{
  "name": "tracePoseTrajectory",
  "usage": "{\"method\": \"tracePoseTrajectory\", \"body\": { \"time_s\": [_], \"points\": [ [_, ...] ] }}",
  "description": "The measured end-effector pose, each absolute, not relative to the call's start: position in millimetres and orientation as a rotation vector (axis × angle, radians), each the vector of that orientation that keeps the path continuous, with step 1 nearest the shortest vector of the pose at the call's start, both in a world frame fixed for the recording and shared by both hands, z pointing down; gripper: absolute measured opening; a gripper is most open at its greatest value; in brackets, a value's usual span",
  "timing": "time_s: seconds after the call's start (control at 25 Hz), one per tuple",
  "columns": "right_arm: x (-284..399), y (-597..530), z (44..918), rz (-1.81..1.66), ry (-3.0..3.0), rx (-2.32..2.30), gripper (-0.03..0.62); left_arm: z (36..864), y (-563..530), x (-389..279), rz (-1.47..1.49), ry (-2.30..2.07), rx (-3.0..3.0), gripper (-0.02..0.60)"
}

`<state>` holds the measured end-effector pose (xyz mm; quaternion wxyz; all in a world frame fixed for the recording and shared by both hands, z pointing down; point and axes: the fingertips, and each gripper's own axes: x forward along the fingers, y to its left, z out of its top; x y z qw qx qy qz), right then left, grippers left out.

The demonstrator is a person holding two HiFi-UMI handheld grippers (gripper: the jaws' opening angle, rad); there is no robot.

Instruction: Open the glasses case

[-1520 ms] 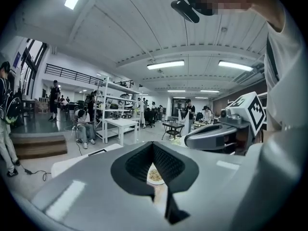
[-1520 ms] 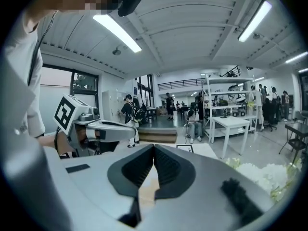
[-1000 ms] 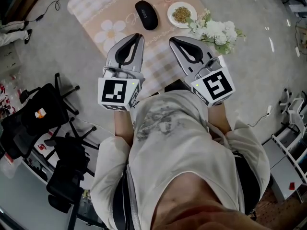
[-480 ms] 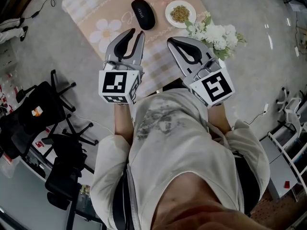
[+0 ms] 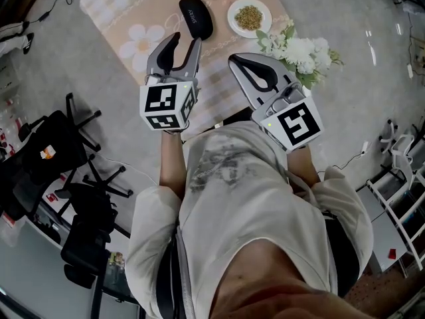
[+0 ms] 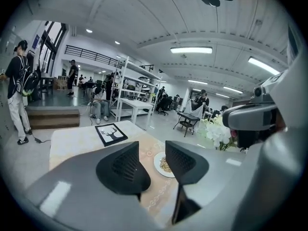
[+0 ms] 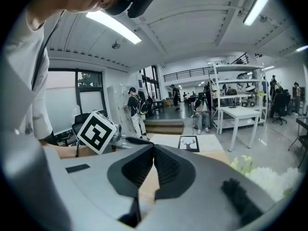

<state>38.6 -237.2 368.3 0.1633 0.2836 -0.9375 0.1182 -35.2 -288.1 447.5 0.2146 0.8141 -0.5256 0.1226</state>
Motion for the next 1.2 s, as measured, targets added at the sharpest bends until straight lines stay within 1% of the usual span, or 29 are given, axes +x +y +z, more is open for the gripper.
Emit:
{"method": "tracePoseTrajectory", "body": {
  "time_s": [0.56, 0.8, 1.04, 1.2],
  "points": [
    [40.0, -242.0, 375.8, 0.338, -2.65, 0.801, 0.015, 507.6, -312.4, -31.8, 0.381, -1.418, 2.135, 0.25],
    [41.2, -243.7, 377.8, 0.351, -2.644, 0.803, 0.017, 539.8, -321.4, -28.8, 0.431, -1.395, 2.076, 0.296],
    [43.5, -245.3, 381.1, 0.36, -2.64, 0.804, 0.017, 568.6, -331.1, -28.2, 0.479, -1.377, 2.029, 0.32],
    [43.4, -245.8, 383.8, 0.373, -2.631, 0.793, 0.017, 591.3, -336.3, -29.5, 0.535, -1.385, 1.976, 0.363]
  ]
}}
